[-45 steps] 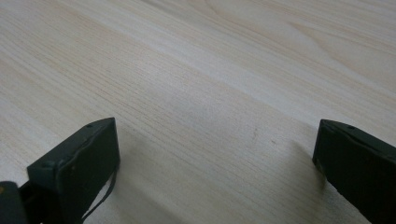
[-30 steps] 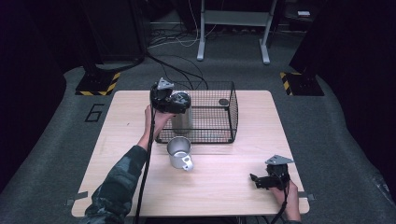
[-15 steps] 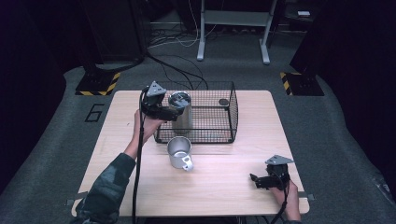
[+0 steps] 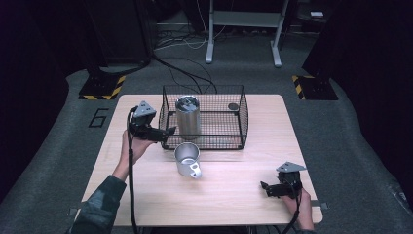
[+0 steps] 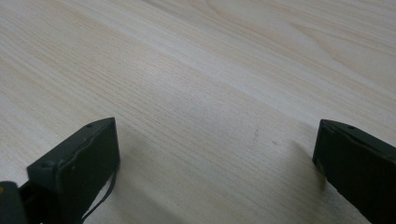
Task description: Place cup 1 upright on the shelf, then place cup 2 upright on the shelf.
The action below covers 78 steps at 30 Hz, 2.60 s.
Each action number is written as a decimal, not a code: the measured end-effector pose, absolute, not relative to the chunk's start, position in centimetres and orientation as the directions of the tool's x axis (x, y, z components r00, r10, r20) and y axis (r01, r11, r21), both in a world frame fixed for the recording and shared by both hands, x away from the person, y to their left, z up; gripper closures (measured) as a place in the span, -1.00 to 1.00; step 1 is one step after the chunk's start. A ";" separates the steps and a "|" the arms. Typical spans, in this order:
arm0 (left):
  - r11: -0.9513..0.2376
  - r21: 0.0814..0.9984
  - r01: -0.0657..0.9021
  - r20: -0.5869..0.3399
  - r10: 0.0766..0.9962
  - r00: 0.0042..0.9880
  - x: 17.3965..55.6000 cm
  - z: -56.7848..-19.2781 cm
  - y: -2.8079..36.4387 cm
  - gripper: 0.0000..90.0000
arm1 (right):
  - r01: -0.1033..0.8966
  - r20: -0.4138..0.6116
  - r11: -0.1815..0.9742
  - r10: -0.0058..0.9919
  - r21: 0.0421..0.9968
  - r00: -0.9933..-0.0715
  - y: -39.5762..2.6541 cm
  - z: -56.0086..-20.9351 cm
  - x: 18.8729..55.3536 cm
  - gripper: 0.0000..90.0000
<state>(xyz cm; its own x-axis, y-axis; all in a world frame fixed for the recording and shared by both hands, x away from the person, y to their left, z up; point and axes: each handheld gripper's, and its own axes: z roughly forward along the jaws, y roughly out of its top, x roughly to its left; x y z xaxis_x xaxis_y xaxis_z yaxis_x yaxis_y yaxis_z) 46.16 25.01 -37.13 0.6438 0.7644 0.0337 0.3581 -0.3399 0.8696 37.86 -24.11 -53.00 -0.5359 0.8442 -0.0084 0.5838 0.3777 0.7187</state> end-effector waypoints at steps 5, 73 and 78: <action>-0.330 0.871 0.365 0.025 0.770 0.638 45.2 -37.8 26.4 -1.00 | 0.586 -0.006 0.375 0.846 0.718 -0.534 -24.1 -53.0 37.9 -1.00; -0.309 0.721 0.620 0.017 0.903 0.430 44.0 -53.1 33.9 -1.00 | 0.582 0.096 0.318 0.816 0.749 -0.570 -21.2 -49.7 37.1 -1.00; -0.306 0.722 0.621 0.014 0.903 0.428 44.0 -53.1 33.9 -1.00 | 0.561 0.114 0.321 0.788 0.763 -0.605 -18.7 -48.4 37.1 -1.00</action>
